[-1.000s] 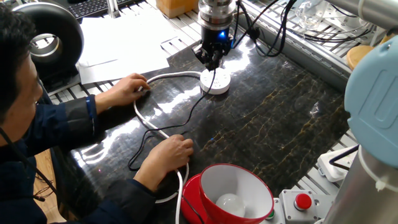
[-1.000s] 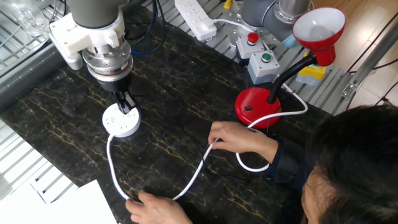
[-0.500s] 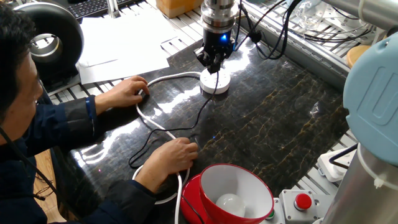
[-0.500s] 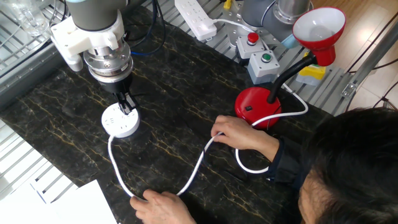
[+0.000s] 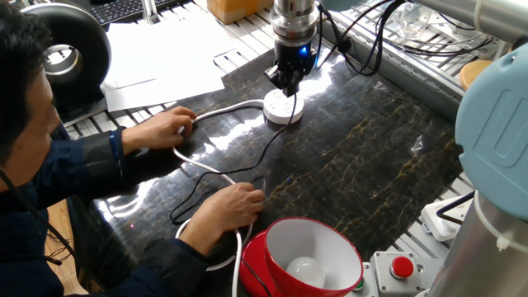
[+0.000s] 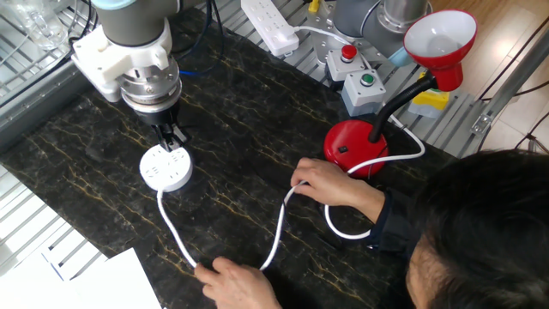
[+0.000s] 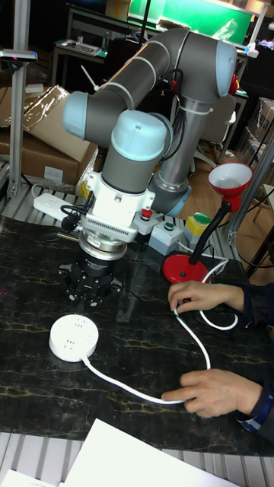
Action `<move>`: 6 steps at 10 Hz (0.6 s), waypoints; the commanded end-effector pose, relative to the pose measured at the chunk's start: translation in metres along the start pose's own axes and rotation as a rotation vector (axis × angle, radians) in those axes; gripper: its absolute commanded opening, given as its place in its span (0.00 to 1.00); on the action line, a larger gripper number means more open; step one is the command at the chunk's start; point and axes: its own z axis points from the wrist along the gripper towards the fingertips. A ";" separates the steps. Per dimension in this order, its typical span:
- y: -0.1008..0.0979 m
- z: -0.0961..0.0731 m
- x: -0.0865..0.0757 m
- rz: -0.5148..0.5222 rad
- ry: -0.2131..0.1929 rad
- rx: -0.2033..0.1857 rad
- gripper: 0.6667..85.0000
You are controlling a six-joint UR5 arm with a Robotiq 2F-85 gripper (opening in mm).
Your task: Plug in the power cord of the desk lamp, turn on the socket, and light up the desk lamp
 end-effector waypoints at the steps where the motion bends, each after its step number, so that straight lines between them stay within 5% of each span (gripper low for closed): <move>1: 0.010 -0.007 -0.001 -0.050 0.006 -0.026 0.00; 4: 0.015 -0.012 0.000 -0.104 0.013 -0.020 0.00; 6: -0.004 -0.017 -0.011 -0.471 -0.028 0.091 0.00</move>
